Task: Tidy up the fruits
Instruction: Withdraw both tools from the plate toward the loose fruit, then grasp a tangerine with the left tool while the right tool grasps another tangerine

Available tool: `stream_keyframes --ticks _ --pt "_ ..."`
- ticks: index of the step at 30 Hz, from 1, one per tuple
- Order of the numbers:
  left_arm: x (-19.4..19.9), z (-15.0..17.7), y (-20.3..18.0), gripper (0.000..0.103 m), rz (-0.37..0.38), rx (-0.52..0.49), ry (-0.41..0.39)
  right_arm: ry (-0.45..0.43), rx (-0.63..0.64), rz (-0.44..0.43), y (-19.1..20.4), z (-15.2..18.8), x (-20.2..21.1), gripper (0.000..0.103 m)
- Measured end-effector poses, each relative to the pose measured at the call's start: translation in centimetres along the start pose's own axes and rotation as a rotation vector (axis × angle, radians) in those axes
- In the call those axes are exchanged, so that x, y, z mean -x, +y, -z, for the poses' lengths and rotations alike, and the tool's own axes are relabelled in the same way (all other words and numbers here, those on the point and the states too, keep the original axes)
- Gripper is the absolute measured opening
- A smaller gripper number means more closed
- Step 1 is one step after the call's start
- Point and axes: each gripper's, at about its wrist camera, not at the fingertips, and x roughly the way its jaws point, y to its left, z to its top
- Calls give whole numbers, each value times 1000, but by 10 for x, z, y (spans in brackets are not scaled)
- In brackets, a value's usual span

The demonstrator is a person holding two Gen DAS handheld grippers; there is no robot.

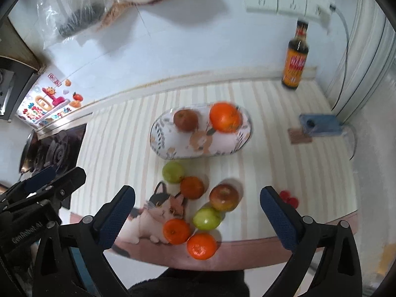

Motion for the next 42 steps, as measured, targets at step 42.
stream_keyframes --ticks 42 --pt "-210 122 -69 62 3 -195 509 432 -175 -61 -113 125 -182 68"
